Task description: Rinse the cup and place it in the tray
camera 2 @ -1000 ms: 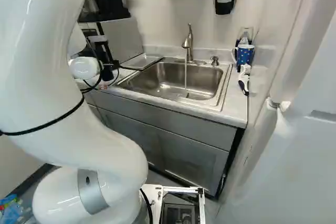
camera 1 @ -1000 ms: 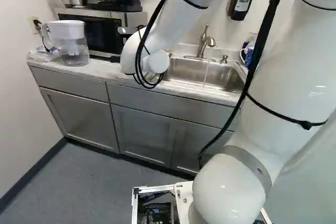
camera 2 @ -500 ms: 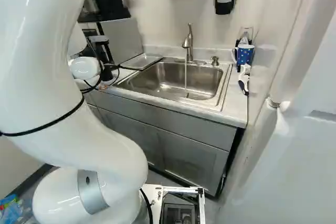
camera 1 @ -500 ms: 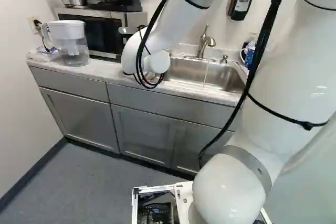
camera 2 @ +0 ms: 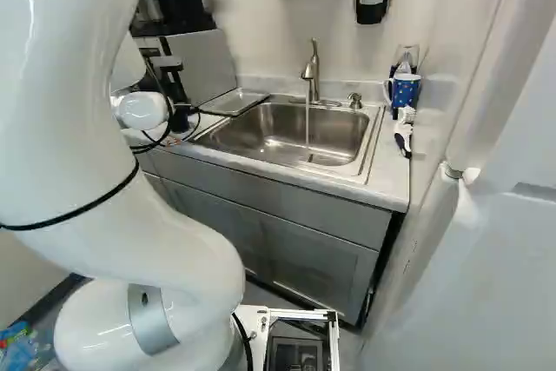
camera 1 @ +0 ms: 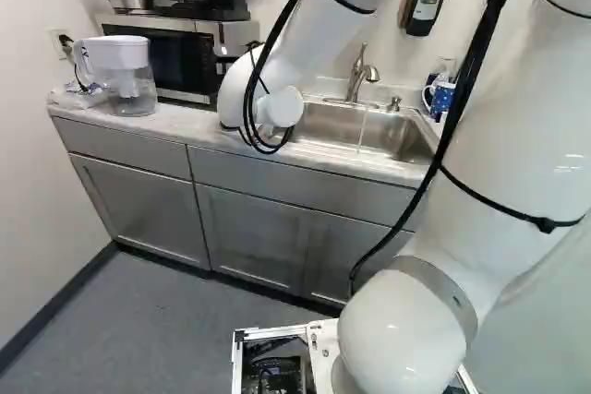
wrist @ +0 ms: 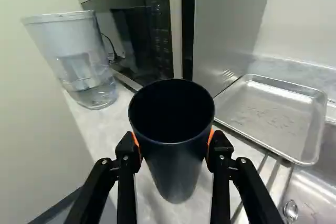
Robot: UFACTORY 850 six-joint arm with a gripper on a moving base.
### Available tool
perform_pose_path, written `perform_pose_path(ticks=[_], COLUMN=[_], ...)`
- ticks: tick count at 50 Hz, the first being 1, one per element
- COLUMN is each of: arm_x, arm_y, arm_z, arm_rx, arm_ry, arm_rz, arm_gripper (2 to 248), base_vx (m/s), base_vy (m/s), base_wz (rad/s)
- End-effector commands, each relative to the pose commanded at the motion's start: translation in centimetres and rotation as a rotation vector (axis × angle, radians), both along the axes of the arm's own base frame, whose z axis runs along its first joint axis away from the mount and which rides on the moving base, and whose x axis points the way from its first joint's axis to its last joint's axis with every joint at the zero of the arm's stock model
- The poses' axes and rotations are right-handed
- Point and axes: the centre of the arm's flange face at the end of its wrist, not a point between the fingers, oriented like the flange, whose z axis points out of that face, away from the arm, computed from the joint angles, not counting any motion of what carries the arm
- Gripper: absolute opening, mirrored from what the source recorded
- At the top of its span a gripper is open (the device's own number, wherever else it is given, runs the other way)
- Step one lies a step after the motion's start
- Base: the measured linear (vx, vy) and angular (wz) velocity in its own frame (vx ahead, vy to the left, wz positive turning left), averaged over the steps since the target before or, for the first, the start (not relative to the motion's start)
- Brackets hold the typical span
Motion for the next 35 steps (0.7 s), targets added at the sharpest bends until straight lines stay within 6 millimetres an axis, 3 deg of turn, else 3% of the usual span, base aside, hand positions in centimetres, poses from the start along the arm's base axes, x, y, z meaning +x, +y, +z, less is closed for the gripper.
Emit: perform_pose_path(ticks=[35], arm_x=[0.6], arm_y=[-5.3], arm_z=[3.7], arm_rx=[0.034], arm_ry=[-0.072], arm_rz=[-0.110], arm_gripper=[126], base_vx=[0.000], base_vy=[0.000], base_wz=[0.000])
